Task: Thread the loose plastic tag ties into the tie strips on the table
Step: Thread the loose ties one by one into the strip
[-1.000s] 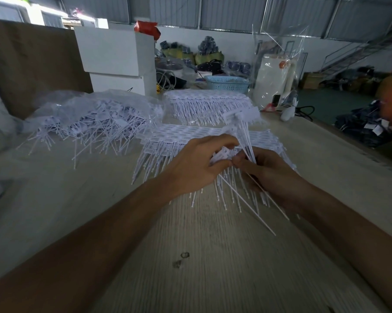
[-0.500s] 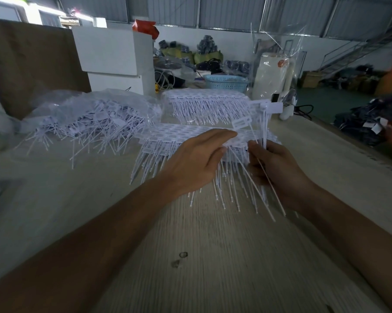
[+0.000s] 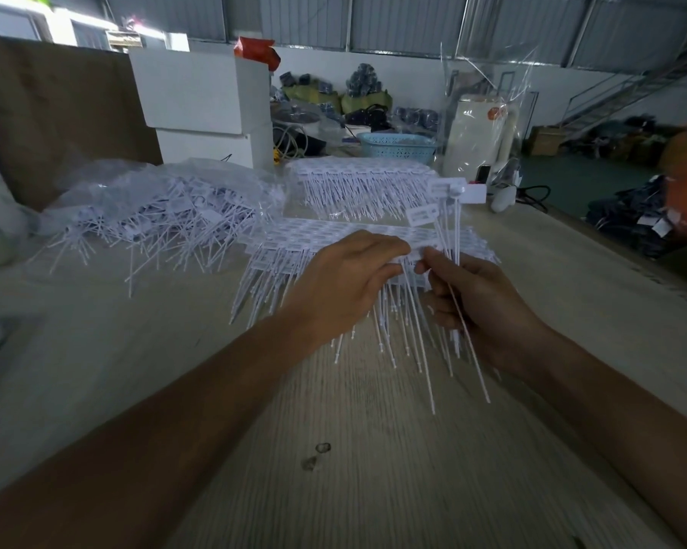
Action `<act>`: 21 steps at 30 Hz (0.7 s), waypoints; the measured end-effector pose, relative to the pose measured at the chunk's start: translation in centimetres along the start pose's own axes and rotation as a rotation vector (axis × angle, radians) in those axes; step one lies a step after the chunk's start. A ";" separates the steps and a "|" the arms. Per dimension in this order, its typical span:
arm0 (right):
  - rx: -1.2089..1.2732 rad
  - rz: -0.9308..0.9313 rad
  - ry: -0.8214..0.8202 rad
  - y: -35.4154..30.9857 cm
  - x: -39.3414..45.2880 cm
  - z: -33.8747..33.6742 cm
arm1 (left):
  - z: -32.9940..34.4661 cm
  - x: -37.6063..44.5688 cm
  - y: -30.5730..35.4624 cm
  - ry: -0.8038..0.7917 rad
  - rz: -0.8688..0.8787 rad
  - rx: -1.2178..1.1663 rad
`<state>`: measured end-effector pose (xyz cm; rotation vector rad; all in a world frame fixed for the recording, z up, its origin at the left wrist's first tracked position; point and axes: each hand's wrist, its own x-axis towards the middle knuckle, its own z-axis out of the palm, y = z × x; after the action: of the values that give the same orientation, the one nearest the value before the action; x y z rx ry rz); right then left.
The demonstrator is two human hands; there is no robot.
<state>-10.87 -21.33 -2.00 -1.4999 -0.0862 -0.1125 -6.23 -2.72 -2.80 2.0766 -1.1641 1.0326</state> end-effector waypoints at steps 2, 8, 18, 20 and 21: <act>-0.012 -0.028 0.000 -0.1 0.0 -0.1 | 0.0 0.0 0.1 -0.016 -0.063 -0.036; 0.005 -0.072 0.002 0.0 0.0 -0.2 | 0.2 0.9 0.8 0.039 -0.473 -0.568; -0.125 -0.207 -0.095 0.0 -0.4 -0.1 | 0.6 0.9 0.8 0.116 -0.788 -0.925; -0.198 -0.249 -0.161 0.2 -0.7 0.3 | 0.6 0.8 0.4 0.177 -0.890 -0.957; -0.205 -0.249 -0.190 0.4 -0.8 0.6 | 0.5 0.7 0.2 0.181 -0.909 -0.934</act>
<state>-11.65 -20.69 -2.47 -1.6978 -0.4256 -0.1831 -5.96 -3.46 -2.45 1.4066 -0.3503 0.1453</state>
